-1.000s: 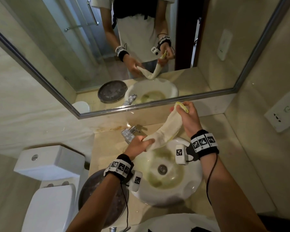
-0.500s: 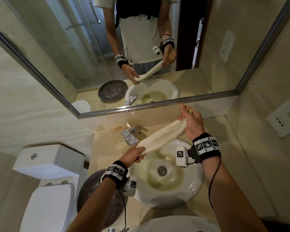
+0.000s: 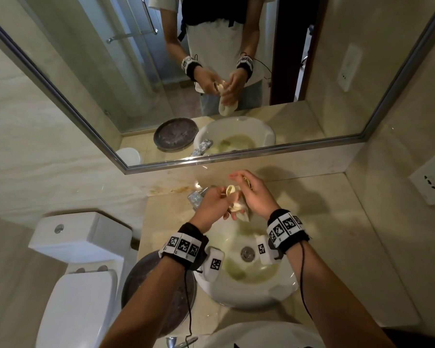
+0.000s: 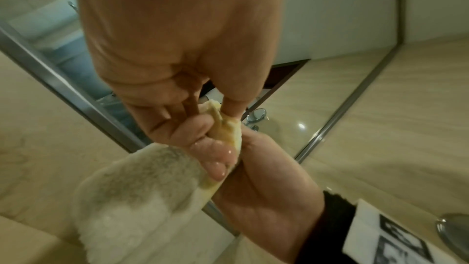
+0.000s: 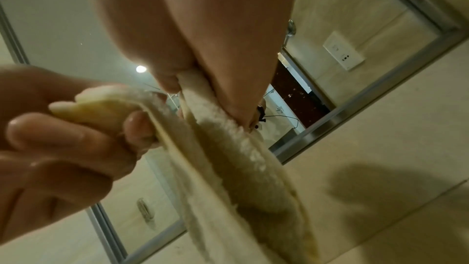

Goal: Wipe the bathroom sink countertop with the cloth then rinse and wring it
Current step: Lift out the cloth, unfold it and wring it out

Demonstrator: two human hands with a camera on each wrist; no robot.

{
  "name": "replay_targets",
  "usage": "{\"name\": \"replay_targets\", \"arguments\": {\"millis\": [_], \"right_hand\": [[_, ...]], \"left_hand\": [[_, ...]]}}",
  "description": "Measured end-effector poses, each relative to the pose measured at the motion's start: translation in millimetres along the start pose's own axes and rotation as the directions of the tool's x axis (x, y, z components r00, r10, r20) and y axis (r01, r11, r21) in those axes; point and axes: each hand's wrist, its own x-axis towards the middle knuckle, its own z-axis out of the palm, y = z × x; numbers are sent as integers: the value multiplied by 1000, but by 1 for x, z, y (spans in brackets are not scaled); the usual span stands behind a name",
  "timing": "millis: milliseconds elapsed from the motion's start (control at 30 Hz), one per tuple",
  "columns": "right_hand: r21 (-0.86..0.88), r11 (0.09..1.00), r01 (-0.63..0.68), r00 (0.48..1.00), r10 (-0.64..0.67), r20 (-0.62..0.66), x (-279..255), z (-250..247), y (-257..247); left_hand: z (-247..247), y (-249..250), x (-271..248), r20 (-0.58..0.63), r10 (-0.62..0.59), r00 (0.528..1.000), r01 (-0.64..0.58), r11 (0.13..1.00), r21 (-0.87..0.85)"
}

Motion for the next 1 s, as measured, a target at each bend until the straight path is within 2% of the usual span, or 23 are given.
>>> {"name": "replay_targets", "arguments": {"millis": [100, 267, 433, 533, 633, 733, 833, 933, 1000], "right_hand": [[35, 999, 13, 1000, -13, 3, 2, 6, -1], [94, 995, -46, 996, 39, 78, 3, 13, 5], [51, 999, 5, 994, -10, 107, 1, 10, 0], [68, 998, 0, 994, -7, 105, 0, 7, -12], [111, 994, 6, 995, -17, 95, 0, 4, -20], [118, 992, 52, 997, -58, 47, 3, 0, -17], [120, 992, 32, 999, -31, -10, 7, -5, -14], [74, 997, -5, 994, 14, -112, 9, -9, -13], [65, 998, -18, 990, 26, -137, 8, -12, -12]], "left_hand": [[-1, 8, -3, 10, -21, 1000, 21, 1000, -14], [-1, 16, -12, -34, -59, 998, 57, 997, -42], [-6, 21, -12, -33, -118, 992, 111, 981, -159], [-9, 21, -10, -44, -89, 995, 77, 973, -217], [-12, 17, -8, -64, -2, 998, -11, 980, -201], [-13, 17, -7, 8, 90, 996, -87, 977, -196], [-12, 20, -9, 46, 104, 994, -91, 970, -225], [-14, 19, -4, -34, 73, 997, -79, 973, -217], [-16, 13, 4, -77, 65, 995, -71, 995, -71]]}}
